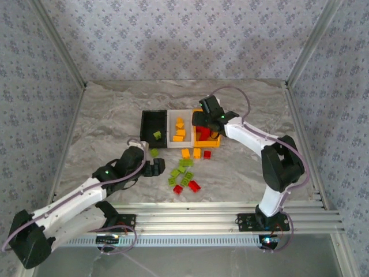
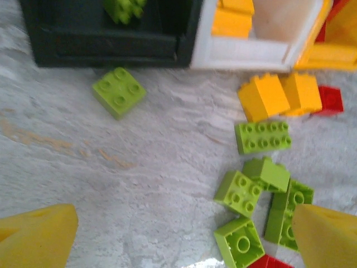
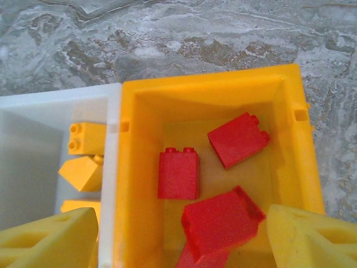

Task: Sort the legos into containers by color

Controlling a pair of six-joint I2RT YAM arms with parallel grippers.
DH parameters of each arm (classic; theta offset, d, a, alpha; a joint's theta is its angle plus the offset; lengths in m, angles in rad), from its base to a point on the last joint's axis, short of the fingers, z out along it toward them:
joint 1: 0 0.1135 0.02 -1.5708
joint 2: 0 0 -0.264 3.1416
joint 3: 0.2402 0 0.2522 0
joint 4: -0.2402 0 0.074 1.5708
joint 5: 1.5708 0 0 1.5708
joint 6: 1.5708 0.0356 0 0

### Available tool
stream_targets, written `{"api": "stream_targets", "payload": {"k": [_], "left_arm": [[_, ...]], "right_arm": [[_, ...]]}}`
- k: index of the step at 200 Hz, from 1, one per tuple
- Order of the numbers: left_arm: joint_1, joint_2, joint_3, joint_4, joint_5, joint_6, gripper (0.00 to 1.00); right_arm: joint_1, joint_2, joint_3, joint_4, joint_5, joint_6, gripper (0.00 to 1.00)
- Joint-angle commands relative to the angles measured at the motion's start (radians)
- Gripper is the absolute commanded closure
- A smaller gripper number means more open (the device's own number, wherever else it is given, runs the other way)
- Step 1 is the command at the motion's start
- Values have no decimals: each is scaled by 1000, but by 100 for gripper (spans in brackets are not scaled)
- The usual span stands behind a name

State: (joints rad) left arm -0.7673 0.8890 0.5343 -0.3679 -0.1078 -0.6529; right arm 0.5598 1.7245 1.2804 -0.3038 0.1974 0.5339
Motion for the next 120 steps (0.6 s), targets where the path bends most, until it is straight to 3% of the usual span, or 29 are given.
{"api": "stream_targets", "payload": {"k": [1,43,93,120], "left_arm": [[-68,96,49,4,74,73,5],[-212,319,108,4,58,115,16],[-244,462,141,31,30,127,19],[-242,527,156,-13,-28,110,28]], "right_arm": [[17,-109,-76,13,-4,11,19],[29,-223,-241,34,6,33,18],[26,-294,-299,44,14,34,18],[26,-309,-302,45,14,32,18]]}}
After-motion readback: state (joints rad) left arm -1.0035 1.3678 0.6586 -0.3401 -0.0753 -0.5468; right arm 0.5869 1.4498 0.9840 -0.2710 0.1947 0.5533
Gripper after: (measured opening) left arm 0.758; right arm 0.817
